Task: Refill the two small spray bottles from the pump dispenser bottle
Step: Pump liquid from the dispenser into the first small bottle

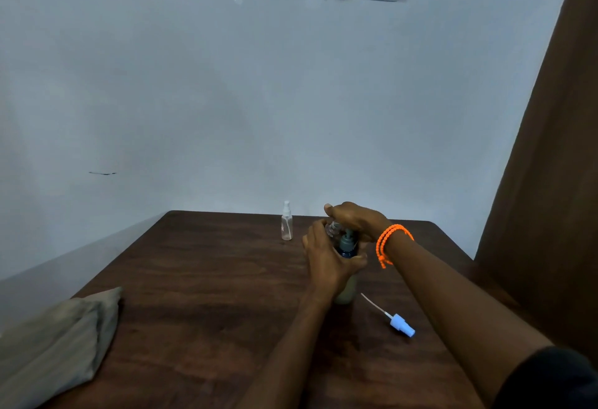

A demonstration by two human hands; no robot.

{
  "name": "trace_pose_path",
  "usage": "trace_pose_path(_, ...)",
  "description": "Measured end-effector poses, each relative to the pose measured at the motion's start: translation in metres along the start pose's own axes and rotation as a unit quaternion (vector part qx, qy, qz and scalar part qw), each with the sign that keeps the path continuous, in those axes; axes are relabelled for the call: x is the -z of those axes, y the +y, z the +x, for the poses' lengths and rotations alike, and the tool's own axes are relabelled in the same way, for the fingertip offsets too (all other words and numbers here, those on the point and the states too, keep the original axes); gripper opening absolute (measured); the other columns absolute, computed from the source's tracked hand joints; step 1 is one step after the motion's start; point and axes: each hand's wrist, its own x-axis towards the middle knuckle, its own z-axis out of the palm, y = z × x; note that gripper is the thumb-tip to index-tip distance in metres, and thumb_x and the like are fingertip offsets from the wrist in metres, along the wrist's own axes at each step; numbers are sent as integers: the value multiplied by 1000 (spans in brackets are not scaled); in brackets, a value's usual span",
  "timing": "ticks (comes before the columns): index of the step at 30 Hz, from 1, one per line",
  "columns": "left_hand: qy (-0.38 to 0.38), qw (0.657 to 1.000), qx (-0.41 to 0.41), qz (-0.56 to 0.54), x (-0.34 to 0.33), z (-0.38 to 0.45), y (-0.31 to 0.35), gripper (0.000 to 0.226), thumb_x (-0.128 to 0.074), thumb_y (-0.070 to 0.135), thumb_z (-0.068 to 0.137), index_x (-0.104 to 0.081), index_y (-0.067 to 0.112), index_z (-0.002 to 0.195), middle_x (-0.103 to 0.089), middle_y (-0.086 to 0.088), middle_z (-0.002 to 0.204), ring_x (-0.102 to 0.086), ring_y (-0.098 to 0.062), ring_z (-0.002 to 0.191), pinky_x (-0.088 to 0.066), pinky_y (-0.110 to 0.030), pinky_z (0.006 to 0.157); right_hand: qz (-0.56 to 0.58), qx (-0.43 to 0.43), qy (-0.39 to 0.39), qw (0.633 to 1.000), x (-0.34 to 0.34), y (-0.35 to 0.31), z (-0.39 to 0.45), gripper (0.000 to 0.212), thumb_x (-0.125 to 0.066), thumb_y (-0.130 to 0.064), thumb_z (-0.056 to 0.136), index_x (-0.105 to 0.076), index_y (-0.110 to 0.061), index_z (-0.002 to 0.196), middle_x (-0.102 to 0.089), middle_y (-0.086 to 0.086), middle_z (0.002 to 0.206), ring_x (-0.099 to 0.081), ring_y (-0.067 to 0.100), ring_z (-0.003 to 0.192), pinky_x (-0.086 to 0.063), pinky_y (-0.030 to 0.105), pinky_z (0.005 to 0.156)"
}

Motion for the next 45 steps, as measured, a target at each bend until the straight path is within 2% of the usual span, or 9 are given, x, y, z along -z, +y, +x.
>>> trace_pose_path(8,-39,999,10,-7,7,5,-1,81,-88,53,44,-53,26,112,-57,8,109,-56,-21,106,-55,-47,87,-20,14,24,999,-1,4,2,42,-38,-37,104,-64,-8,90,-69,12,99,-66,29,91,-51,39,83)
trace_pose_path(12,-127,992,8,-22,23,15,-15,91,-99,64,35,-53,38,109,-64,8,114,-64,-17,110,-60,-42,86,-15,11,23,1000,-7,11,7,44,-35,-38,104,-63,-9,86,-69,15,103,-65,34,97,-50,42,89)
trace_pose_path(18,-206,978,7,-35,49,21,-10,84,-98,31,61,-47,23,128,-58,8,121,-57,0,105,-48,-12,85,-23,7,9,1000,-3,4,5,52,-30,-44,105,-61,-2,105,-67,15,92,-65,37,92,-54,42,81)
trace_pose_path(22,-199,976,38,-75,53,24,-18,44,-81,19,83,-52,12,115,-64,-9,111,-60,-8,93,-53,-25,82,-7,-1,29,1000,-8,9,4,45,-32,-40,106,-56,-3,115,-63,17,109,-59,31,94,-47,37,77)
trace_pose_path(27,-230,965,54,-112,63,28,-27,47,-79,33,82,-62,21,124,-71,-3,122,-68,-20,116,-57,-44,101,-42,1,14,999,-1,3,2,65,-24,-53,104,-59,-1,119,-65,17,114,-64,38,104,-51,42,85)
trace_pose_path(33,-257,946,96,-172,73,31,-28,44,-70,18,99,-60,17,142,-68,-4,132,-65,-11,101,-59,-30,74,1,-3,15,1000,-8,14,8,63,-28,-55,103,-61,-3,118,-71,16,113,-65,34,98,-52,39,84)
trace_pose_path(36,-239,916,177,-270,65,25,-22,38,-52,30,106,-61,15,139,-71,-3,127,-62,-14,96,-48,-26,66,6,-4,20,1000,-7,9,4,60,-25,-55,104,-56,-4,115,-68,14,98,-65,35,95,-54,42,84)
trace_pose_path(39,-203,862,240,-397,54,25,-19,71,-32,62,96,-62,10,134,-70,-13,131,-65,-22,99,-37,-26,58,26,-13,30,999,-7,9,7,57,-24,-52,105,-56,-5,110,-67,12,92,-60,27,79,-45,31,64)
trace_pose_path(45,-167,835,245,-463,42,27,-29,97,-19,82,83,-54,7,134,-66,-16,127,-65,-24,96,-35,-29,55,-21,-19,25,999,-5,13,9,72,-22,-65,97,-59,-6,115,-67,19,115,-67,38,94,-56,45,84)
